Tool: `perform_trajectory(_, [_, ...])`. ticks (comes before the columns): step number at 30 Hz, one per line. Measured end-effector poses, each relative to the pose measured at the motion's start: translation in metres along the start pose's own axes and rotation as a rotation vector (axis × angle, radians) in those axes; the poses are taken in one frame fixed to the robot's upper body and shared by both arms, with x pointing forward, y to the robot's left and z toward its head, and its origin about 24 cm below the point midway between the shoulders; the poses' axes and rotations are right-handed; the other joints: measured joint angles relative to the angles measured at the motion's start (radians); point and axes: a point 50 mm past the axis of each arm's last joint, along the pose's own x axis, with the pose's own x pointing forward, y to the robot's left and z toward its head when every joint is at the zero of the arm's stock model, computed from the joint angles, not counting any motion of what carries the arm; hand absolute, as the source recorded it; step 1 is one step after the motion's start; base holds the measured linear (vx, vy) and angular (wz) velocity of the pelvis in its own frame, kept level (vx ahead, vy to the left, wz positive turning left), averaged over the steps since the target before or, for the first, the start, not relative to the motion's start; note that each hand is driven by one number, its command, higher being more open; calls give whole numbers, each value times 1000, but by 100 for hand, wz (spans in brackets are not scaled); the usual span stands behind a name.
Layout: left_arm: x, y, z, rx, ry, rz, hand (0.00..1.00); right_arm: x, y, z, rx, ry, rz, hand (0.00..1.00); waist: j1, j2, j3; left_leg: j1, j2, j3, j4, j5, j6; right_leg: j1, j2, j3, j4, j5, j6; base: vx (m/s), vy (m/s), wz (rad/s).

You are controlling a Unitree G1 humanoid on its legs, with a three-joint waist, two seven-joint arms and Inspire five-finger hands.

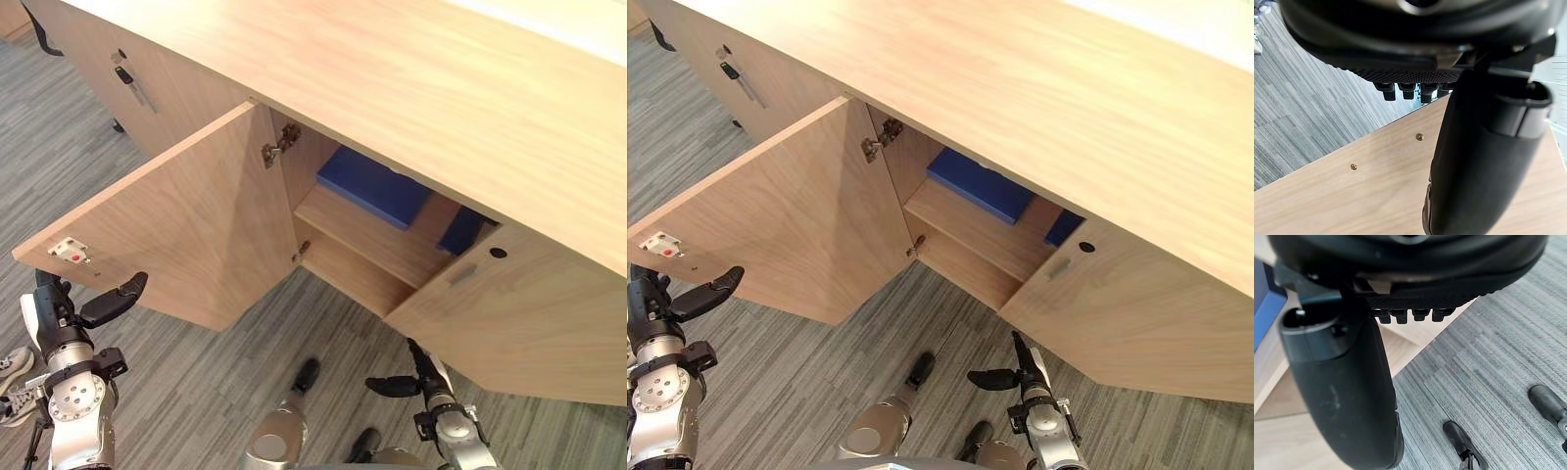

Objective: Walk over to the cabinet, pick up the folder, carry it to the office cabinet, place the folder inside the office cabinet, then close the office cabinet door

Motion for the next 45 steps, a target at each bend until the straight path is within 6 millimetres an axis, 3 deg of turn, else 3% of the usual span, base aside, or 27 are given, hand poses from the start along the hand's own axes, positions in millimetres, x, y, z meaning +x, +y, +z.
perform_trajectory(4, [-26,-9,-9,-55,31,-13,100,-3,4,-6,49,24,-14,100,-1,-1,-1,1,12,32,0,-11,1,-4,7,24,-17,13,-5,-106,16,-17])
perform_trajectory(7, [-70,-24,-24,-128,104,-49,100,-6,10,-12,70,46,-12,100,-1,-2,-1,-5,19,82,0,-7,6,-17,5,47,-20,26,0,-53,41,-17])
perform_trajectory(11, [-112,-41,-42,-168,223,-114,100,-6,16,-13,104,65,-20,100,-1,-1,-2,-13,27,133,0,-4,8,-38,1,69,-18,32,6,-55,37,-14])
perform_trajectory(15, [-133,-56,-66,-166,369,-192,100,-4,15,-10,125,60,-37,100,-4,-1,-1,-33,36,167,0,-2,7,-79,4,112,-10,33,12,-40,16,-27])
perform_trajectory(19, [-158,-74,-100,-105,594,-322,100,1,14,-1,128,44,-46,100,-51,-2,0,-67,51,235,5,2,6,-148,10,186,-10,58,13,-5,15,-50])
perform_trajectory(22, [-166,-96,-112,-50,681,-438,100,3,15,2,130,36,-50,100,-79,-4,2,-87,63,290,5,6,11,-197,16,243,-11,78,11,10,6,-62])
perform_trajectory(24, [-152,-119,-106,23,605,-567,100,4,18,4,137,37,-49,100,-110,-10,6,-90,76,330,5,7,13,-220,25,284,-14,95,3,6,-14,-58])
perform_trajectory(26, [-125,-138,-93,92,498,-640,100,5,21,10,145,23,-45,100,-145,-20,18,-89,92,373,5,6,13,-237,38,325,-23,114,-4,-26,-32,-66])
perform_trajectory(29, [-79,-161,-67,104,366,-644,100,6,19,9,145,29,-61,100,-169,-25,28,-93,113,422,5,5,12,-253,58,366,-50,146,-12,-30,-37,-59])
perform_trajectory(30, [-58,-164,-54,115,304,-625,100,5,18,8,145,34,-63,100,-183,-27,30,-92,116,438,5,4,11,-255,64,376,-59,157,-14,-9,-28,-45])
perform_trajectory(33, [-20,-158,-28,133,192,-563,100,5,15,5,163,47,-75,100,-204,-27,37,-87,127,464,5,0,4,-255,73,395,-77,172,-16,20,-30,-32])
perform_trajectory(35, [6,-141,-14,166,134,-483,100,4,12,-1,182,69,-85,100,-214,-27,37,-75,134,474,5,-3,1,-245,80,412,-89,191,-16,78,-36,-25])
perform_trajectory(41, [24,-113,-6,198,88,-394,100,5,-2,-6,158,80,-94,100,-210,-26,38,-27,134,473,5,-12,-6,-179,81,407,-123,189,-21,94,-18,0])
perform_trajectory(45, [7,-106,-23,183,130,-392,100,5,-7,-7,177,84,-110,100,-210,-23,37,-4,132,457,5,-19,-11,-145,80,383,-123,175,-24,26,0,17])
